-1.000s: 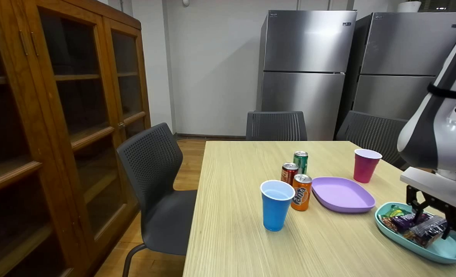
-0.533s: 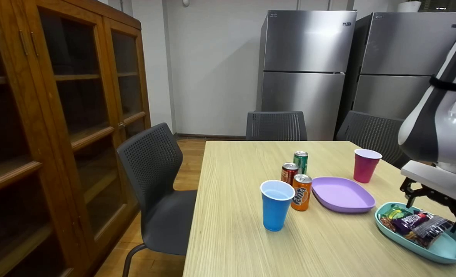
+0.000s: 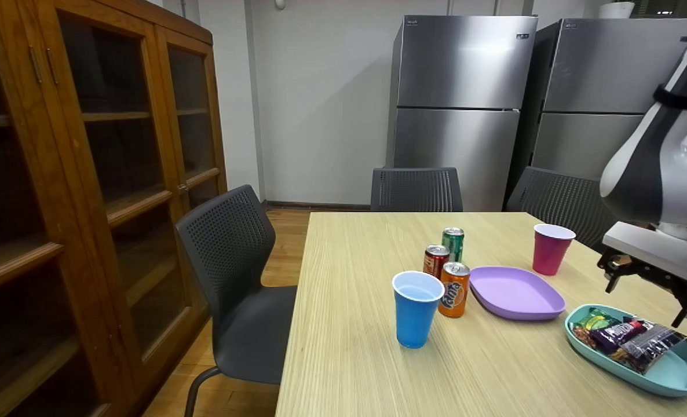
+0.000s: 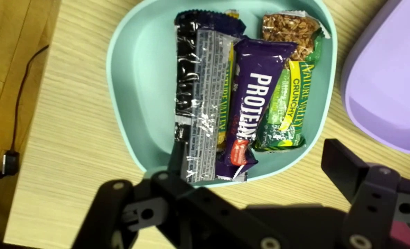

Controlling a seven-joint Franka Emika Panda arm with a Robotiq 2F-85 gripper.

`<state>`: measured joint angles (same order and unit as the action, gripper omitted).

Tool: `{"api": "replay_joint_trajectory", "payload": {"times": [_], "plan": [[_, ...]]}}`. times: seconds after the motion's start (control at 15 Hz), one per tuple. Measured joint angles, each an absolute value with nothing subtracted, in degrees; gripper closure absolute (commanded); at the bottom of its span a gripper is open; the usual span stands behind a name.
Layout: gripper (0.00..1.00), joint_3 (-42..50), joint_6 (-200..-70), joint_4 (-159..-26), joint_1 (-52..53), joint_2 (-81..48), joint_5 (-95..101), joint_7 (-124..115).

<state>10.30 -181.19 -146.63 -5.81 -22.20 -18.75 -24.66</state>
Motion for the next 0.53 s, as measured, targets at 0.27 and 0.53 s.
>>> {"api": "replay_joint_trajectory", "payload": {"times": [0.27,0.53], "plan": [[0.00,9.6,-178.5,-147.0,-4.3,-19.6,-18.3,-23.0],[0.00,8.9,-175.9,-147.1,-2.1,-17.2,-16.0,-20.8]]}}
